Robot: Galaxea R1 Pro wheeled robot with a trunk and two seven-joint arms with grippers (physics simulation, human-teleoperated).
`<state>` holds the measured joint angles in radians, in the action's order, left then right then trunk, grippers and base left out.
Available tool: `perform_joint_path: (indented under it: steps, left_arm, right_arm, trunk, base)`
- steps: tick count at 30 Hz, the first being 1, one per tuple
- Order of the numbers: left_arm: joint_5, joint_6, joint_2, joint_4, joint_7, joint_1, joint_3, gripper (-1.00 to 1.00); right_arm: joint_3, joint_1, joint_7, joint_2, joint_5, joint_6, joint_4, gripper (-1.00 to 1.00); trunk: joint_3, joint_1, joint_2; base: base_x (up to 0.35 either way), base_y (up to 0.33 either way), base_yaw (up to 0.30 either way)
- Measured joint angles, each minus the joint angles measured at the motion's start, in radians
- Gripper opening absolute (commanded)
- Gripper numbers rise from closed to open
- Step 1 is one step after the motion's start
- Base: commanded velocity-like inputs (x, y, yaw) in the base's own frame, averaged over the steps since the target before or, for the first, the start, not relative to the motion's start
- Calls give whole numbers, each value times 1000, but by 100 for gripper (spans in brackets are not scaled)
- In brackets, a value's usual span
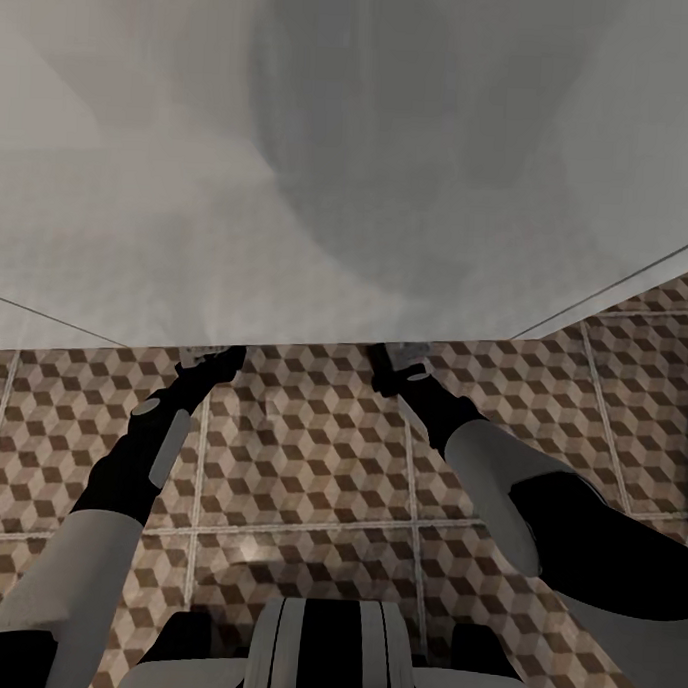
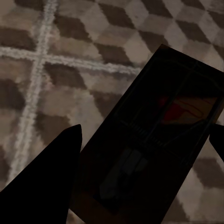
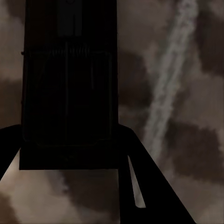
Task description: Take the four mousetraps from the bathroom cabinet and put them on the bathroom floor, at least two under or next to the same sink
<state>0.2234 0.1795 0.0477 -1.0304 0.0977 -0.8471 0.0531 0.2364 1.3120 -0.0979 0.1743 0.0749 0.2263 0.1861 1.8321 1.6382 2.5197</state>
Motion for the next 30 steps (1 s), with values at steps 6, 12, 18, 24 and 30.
perform_joint_path:
  steps: [6,12,18,24,30]
  left_arm:
    - [0,0,0,-1,0,1,0,-100]
    - [0,0,-1,-1,0,1,0,-100]
    - [0,0,-1,-1,0,1,0,-100]
    - [0,0,-2,0,0,2,0,-100]
    - [0,0,-1,2,0,2,0,-100]
  right_arm:
    - [-1,0,0,0,-1,0,-1,-100]
    - [-1,0,0,0,-2,0,-1,-100]
    - [-1,0,0,0,-1,0,-2,-100]
    - [-2,-1,0,0,0,-1,-2,100]
    - [-1,-1,1,0,-5,-36,-4,100]
  trunk:
    - [0,0,0]
    - [0,0,0]
    - [0,0,0]
    - [0,0,0]
    - [0,0,0]
  base:
    - [0,0,0]
    - [0,0,0]
    - [0,0,0]
    - [0,0,0]
    - [0,0,0]
